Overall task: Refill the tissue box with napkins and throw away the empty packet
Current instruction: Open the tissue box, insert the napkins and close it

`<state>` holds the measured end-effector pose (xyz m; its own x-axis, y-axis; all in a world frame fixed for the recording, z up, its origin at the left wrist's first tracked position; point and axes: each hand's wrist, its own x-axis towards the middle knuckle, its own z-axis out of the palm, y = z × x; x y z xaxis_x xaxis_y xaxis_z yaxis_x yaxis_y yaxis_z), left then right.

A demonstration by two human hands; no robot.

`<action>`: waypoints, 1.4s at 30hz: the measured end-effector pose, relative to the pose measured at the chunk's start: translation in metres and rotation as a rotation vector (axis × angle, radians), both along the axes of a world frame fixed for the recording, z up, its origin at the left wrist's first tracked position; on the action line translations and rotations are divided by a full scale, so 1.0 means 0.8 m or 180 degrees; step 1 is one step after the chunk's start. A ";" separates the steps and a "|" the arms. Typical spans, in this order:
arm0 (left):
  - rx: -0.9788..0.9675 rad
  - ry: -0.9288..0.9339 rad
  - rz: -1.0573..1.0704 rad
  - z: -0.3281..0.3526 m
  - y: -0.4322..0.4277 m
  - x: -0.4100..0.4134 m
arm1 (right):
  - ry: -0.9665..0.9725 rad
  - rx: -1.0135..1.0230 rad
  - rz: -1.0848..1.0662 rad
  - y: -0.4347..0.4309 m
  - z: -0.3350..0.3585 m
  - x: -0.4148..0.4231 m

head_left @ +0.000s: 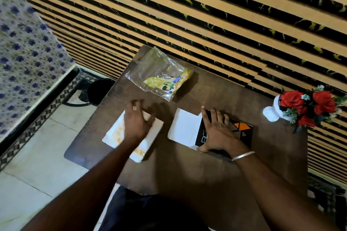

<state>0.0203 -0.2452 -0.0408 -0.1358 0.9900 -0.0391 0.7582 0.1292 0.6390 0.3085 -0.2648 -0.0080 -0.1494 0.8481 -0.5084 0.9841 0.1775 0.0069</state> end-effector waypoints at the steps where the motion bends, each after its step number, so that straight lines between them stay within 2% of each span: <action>1: -0.0369 0.0114 0.0264 -0.002 0.009 -0.025 | 0.0000 -0.0004 -0.0011 0.000 0.000 0.000; 2: -0.0851 0.0286 0.0411 -0.004 0.016 -0.048 | 0.0005 -0.0006 -0.0024 -0.001 0.000 0.000; 4: -0.1665 0.0561 0.0293 -0.013 0.027 -0.085 | -0.0006 -0.0014 -0.0031 -0.002 0.002 0.000; 7: -0.2224 0.0544 -0.0047 -0.017 0.028 -0.105 | -0.0009 0.0018 -0.0003 -0.001 0.003 0.000; 15: -0.2417 0.0089 0.0396 -0.001 0.031 -0.095 | -0.0069 0.0041 0.0027 -0.001 0.007 -0.005; 23: -0.2738 -0.0303 0.0153 0.009 0.040 -0.108 | -0.0093 0.0088 0.0060 -0.004 0.008 -0.004; 28: -0.3117 -0.0915 0.0039 0.027 0.048 -0.110 | -0.0083 0.0050 0.0033 -0.004 0.008 -0.006; 35: -0.3617 -0.1431 -0.0047 0.039 0.042 -0.111 | -0.0085 0.0021 0.0049 -0.004 0.009 -0.007; 42: -0.3791 -0.1478 -0.0284 0.045 0.040 -0.123 | -0.0050 -0.0014 -0.0002 -0.004 0.008 -0.008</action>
